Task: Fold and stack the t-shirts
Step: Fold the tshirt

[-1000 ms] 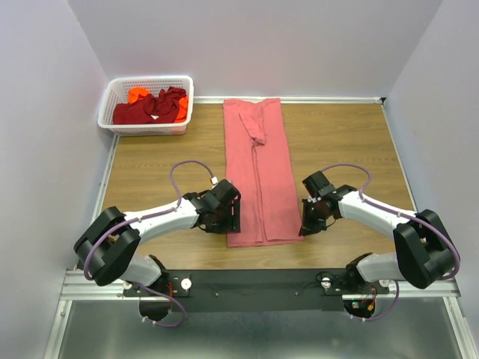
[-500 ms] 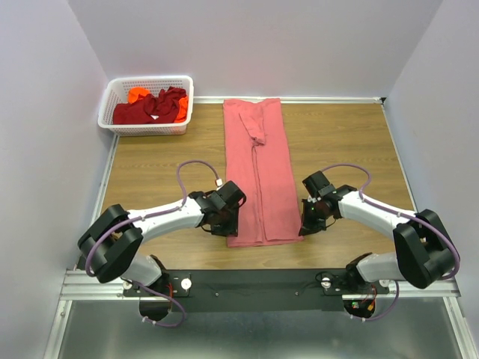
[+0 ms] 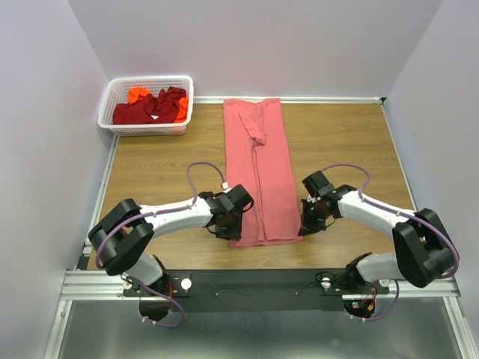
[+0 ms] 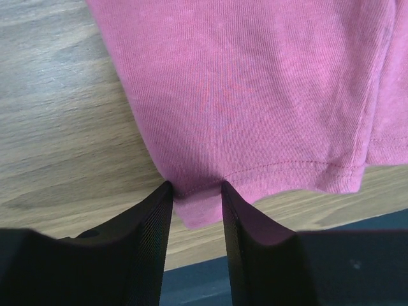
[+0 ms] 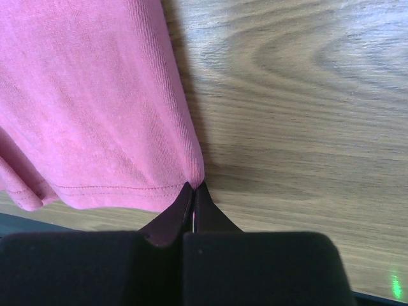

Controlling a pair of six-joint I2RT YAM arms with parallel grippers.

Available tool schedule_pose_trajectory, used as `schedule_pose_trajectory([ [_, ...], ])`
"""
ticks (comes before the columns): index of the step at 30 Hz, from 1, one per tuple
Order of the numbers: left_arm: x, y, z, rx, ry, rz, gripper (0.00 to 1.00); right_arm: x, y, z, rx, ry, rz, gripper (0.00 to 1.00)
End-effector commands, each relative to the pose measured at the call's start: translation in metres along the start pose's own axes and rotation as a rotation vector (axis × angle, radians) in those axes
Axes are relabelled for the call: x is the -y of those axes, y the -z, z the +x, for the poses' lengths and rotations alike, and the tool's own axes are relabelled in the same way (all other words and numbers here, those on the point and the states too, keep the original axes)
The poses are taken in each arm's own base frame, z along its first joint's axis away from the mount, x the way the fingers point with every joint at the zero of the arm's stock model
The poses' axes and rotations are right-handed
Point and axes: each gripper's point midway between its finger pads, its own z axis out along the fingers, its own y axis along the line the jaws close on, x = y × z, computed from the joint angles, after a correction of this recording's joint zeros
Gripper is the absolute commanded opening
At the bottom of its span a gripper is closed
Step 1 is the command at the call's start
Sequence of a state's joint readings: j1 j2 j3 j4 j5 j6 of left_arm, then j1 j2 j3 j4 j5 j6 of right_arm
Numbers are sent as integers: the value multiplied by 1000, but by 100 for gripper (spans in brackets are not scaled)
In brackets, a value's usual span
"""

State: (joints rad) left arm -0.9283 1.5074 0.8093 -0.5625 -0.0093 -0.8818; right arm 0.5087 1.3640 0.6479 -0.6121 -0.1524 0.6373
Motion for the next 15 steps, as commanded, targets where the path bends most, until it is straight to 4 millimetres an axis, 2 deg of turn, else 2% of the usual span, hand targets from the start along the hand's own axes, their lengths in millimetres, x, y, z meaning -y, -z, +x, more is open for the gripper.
schedule_pose_trajectory([
  [1,-22,-9,14,-33,12,-121,45,9,-8,6,-29,7,33,1],
  [3,-29,-9,18,-42,12,-157,43,9,-8,7,-30,6,31,1],
  [5,-34,-9,20,-43,17,-176,34,8,-7,7,-28,6,27,1],
  [9,-35,-7,24,-50,14,-174,8,6,-4,7,-25,1,15,1],
  [11,-33,-4,25,-52,7,-166,0,4,-1,8,-26,-7,5,1],
  [15,-25,3,28,-61,4,-120,0,-3,7,11,-37,-8,-31,1],
])
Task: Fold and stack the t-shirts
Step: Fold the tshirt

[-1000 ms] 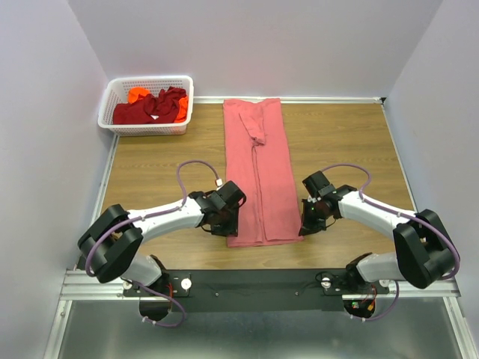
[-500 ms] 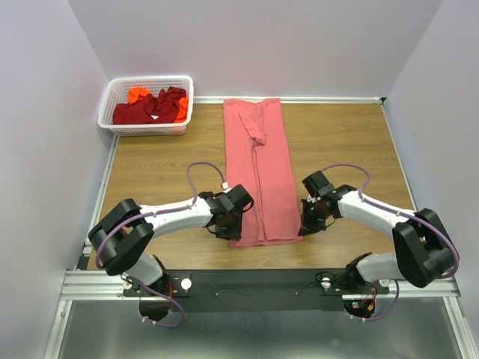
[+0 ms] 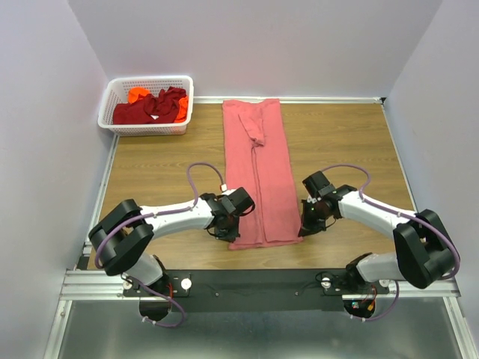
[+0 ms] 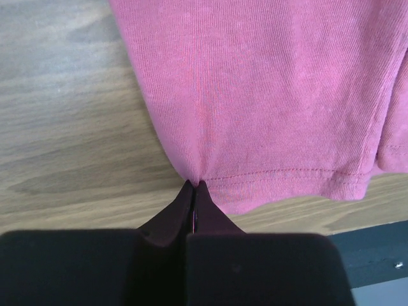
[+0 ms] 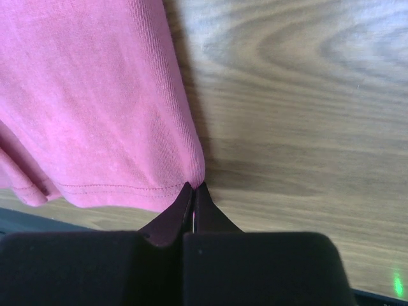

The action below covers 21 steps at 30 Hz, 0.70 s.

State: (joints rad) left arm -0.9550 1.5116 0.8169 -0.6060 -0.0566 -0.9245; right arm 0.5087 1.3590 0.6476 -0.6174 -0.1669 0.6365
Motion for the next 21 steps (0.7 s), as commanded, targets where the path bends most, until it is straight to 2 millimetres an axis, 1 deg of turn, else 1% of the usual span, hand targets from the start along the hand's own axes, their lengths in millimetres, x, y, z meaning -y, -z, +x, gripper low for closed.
schedule_pose_trajectory([
  [1,-14,6,21,-60,-21,-35,0,-4,9,8,-29,-2,-30,1],
  [2,-11,9,19,-54,-29,-18,0,-8,12,6,-25,7,-39,1],
  [3,-11,12,15,-47,-28,-16,0,-10,15,2,-14,12,-41,1],
  [4,-11,16,9,-33,-29,-14,0,-17,22,-9,16,22,-50,1],
  [5,-6,23,-1,-9,-45,0,0,-18,26,-12,21,31,-42,1],
  [6,-5,27,-8,3,-48,1,0,-21,30,-18,33,38,-41,1],
  [7,-2,35,-25,39,-52,16,0,-29,37,-31,62,51,-41,1],
  [8,-2,39,-35,57,-51,22,0,-26,35,-31,57,52,-29,1],
  [9,-2,43,-46,79,-49,30,0,-35,43,-45,97,62,-39,1],
  [10,-9,46,-63,103,-38,33,0,-37,42,-51,103,69,-29,1],
  [11,-8,51,-79,134,-29,48,0,-45,48,-64,134,79,-37,1],
  [12,-10,54,-90,154,-29,56,0,-48,50,-72,150,85,-32,1],
  [13,-16,59,-112,196,-14,62,0,-46,46,-80,151,98,-3,1],
  [14,-18,60,-122,217,-10,63,0,-55,54,-96,192,108,-13,1],
  [15,-20,61,-134,244,-6,71,0,-57,54,-105,209,116,1,1],
  [16,-20,61,-142,252,-9,80,0,-59,58,-115,229,118,3,1],
  [17,-26,61,-157,271,-8,68,0,-59,55,-124,231,130,18,1],
  [18,-26,62,-168,295,-11,73,0,-67,64,-141,278,135,16,1],
  [21,-27,60,-196,332,-21,73,0,-67,71,-167,330,138,43,1],
])
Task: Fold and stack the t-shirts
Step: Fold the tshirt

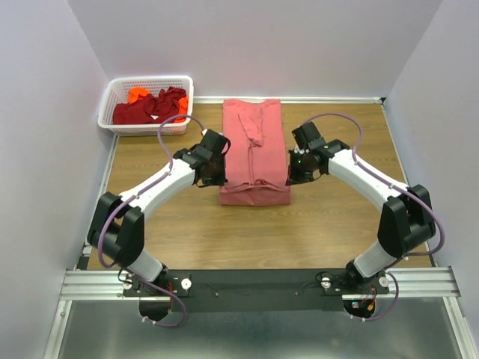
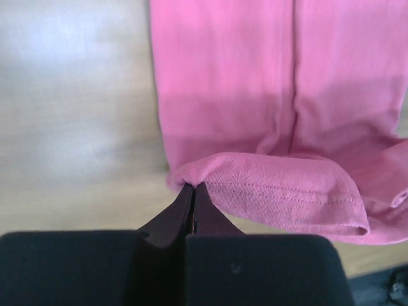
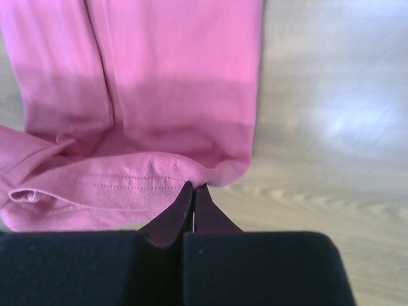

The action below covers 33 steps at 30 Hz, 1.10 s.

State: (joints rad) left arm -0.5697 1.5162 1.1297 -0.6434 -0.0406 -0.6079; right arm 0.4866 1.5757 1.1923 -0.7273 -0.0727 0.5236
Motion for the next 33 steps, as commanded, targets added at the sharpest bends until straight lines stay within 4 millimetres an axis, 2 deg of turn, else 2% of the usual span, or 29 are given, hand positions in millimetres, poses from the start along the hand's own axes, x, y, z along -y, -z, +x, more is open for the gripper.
schedule_pose_trajectory([
  [1,6,-15,-41,68,-81,34,0,13,1,-47,98,37,88,1],
  [4,-1,-27,-58,83,-75,16,0,14,-1,-72,136,50,106,1],
  [8,-5,-33,-90,146,-69,-11,0,19,-12,-92,153,56,129,1],
  [13,-14,-46,-114,190,-60,-36,0,27,-23,-110,170,57,151,1],
  [16,-19,-60,-120,186,-63,-45,0,29,-33,-119,180,63,150,1],
  [23,-23,-76,-137,225,-49,-44,0,31,-49,-130,199,88,149,1],
  [33,-35,-105,-135,210,-37,-76,0,35,-76,-136,188,91,153,1],
])
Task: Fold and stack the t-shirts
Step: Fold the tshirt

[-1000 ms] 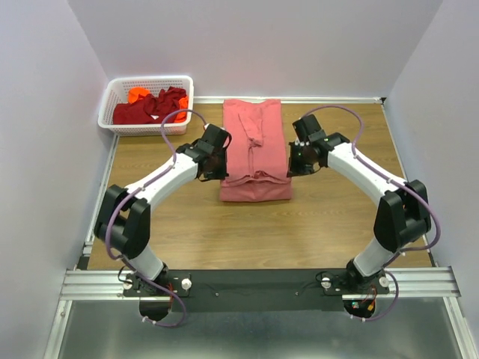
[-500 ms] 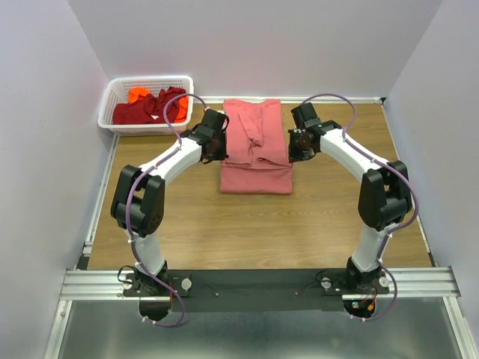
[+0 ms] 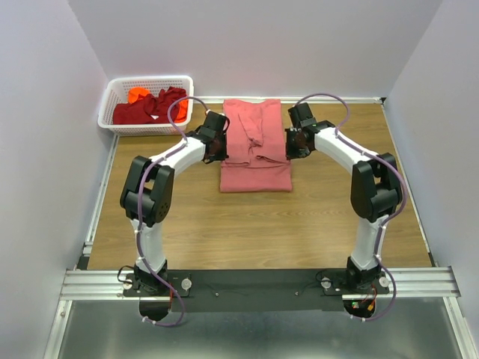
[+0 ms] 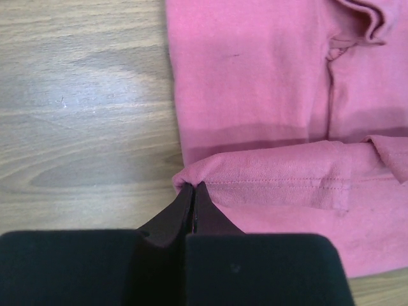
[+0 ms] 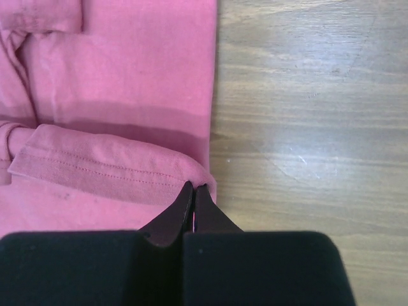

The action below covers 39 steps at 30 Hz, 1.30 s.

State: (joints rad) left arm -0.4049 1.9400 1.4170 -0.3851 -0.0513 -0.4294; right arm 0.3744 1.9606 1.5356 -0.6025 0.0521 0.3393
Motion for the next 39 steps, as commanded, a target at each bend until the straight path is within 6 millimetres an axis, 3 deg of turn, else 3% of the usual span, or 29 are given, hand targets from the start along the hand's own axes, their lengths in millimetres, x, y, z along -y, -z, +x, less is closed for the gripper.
schedule_pose_trajectory([
  [1,-11,-12,-16,56,1,-40,0,7,-14,-14,37,2,30,1],
  [6,-16,-23,-10,36,7,-64,0,10,-27,-11,27,1,41,1],
  [9,-15,-22,-10,37,5,-63,10,9,-29,-12,28,9,37,1],
  [12,-13,-12,-19,60,4,-55,38,7,-22,-17,43,28,21,14],
  [13,-13,-8,-23,71,8,-55,58,5,-16,-21,56,33,11,25],
  [15,-8,6,-35,107,11,-40,72,1,-8,-26,72,63,-9,37],
  [16,-7,11,-38,116,12,-34,80,0,-5,-28,79,74,-16,49],
  [19,3,45,-57,176,34,3,81,-15,12,-32,114,173,-50,68],
  [21,4,56,-52,182,48,10,81,-23,20,-32,132,278,-57,77],
  [23,10,72,-50,198,68,32,67,-37,21,-24,134,366,-46,90],
  [25,18,72,-24,157,59,51,60,-43,15,-17,125,470,-33,100],
  [26,28,73,-4,123,50,74,59,-51,10,-10,117,528,-27,100],
  [28,38,73,10,115,63,103,51,-62,6,-7,124,568,-26,100],
  [29,36,66,31,77,62,99,51,-65,3,-6,124,586,-28,100],
  [33,43,54,61,38,90,134,45,-78,-7,-2,131,632,-45,100],
  [39,42,34,82,-8,80,126,45,-83,-28,10,112,687,-20,100],
])
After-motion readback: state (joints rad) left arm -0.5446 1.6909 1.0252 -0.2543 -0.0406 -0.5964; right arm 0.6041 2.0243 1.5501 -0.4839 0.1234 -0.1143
